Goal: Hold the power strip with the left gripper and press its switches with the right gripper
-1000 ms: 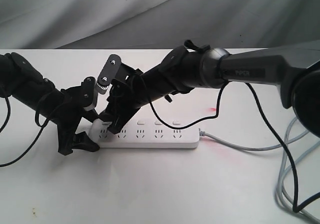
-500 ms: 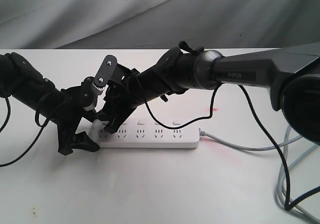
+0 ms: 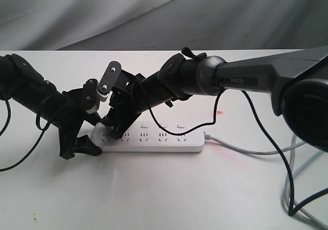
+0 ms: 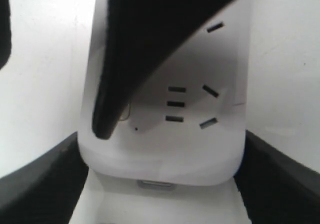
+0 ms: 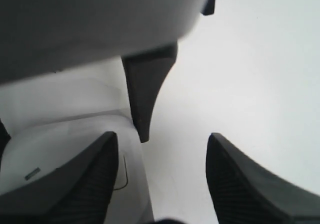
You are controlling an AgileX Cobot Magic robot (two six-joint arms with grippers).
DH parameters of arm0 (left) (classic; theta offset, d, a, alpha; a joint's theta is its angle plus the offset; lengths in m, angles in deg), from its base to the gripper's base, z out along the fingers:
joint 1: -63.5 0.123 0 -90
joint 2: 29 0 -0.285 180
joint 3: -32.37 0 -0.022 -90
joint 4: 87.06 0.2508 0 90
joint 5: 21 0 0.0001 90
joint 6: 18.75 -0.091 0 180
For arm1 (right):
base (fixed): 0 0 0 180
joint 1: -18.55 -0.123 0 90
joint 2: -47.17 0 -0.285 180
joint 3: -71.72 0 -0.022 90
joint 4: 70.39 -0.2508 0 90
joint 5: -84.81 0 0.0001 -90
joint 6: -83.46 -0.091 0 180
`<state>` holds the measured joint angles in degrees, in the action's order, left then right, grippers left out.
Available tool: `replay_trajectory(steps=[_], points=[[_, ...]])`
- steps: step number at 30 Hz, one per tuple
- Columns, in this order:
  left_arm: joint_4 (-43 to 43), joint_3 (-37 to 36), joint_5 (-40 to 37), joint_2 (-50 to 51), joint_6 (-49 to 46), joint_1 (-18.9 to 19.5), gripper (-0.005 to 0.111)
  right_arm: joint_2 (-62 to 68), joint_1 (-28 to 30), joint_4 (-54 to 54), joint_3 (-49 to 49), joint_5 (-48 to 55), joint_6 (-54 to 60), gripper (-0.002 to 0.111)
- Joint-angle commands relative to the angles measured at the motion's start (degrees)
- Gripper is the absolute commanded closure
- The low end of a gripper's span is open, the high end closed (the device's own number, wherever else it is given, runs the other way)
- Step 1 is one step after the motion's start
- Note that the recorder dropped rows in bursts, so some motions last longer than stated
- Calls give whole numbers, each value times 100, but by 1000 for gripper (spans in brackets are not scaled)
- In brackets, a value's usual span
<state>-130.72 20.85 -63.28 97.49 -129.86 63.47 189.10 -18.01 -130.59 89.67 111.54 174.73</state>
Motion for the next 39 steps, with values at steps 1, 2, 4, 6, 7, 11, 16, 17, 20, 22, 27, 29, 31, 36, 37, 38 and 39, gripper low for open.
replay_trajectory(steps=[1,2,4,6,7,11,16,17,20,22,27,29,31,36,37,38,39], points=[[95,-7,327,50,-34,-24,44,59,-4,87,26,-63,35,59],[95,-7,327,50,-34,-24,44,70,-4,76,26,-63,35,59],[95,-7,327,50,-34,-24,44,96,-4,76,26,-63,35,59],[95,-7,327,50,-34,-24,44,107,-4,76,26,-52,35,59],[95,-7,327,50,-34,-24,44,107,-4,76,26,-52,35,59],[95,-7,327,50,-34,-24,44,108,-4,87,26,-52,35,59],[95,-7,327,50,-34,-24,44,108,-4,110,26,-41,35,59],[95,-7,327,50,-34,-24,44,108,-4,110,26,-41,35,59],[95,-7,327,50,-34,-24,44,108,-4,275,26,-28,35,59],[95,-7,327,50,-34,-24,44,108,-4,326,26,-28,35,59],[95,-7,327,50,-34,-24,44,159,-4,327,26,10,35,59],[95,-7,327,50,-34,-24,44,199,-4,337,26,38,35,59],[95,-7,327,50,-34,-24,44,224,-4,392,26,59,35,59],[95,-7,327,50,-34,-24,44,224,9,635,-3,62,46,59],[95,-7,327,50,-34,-24,44,224,9,635,-3,67,46,59],[95,-7,327,50,-34,-24,44,224,9,635,-3,67,46,59],[95,-7,327,50,-34,-24,44,224,9,635,-3,67,46,59]])
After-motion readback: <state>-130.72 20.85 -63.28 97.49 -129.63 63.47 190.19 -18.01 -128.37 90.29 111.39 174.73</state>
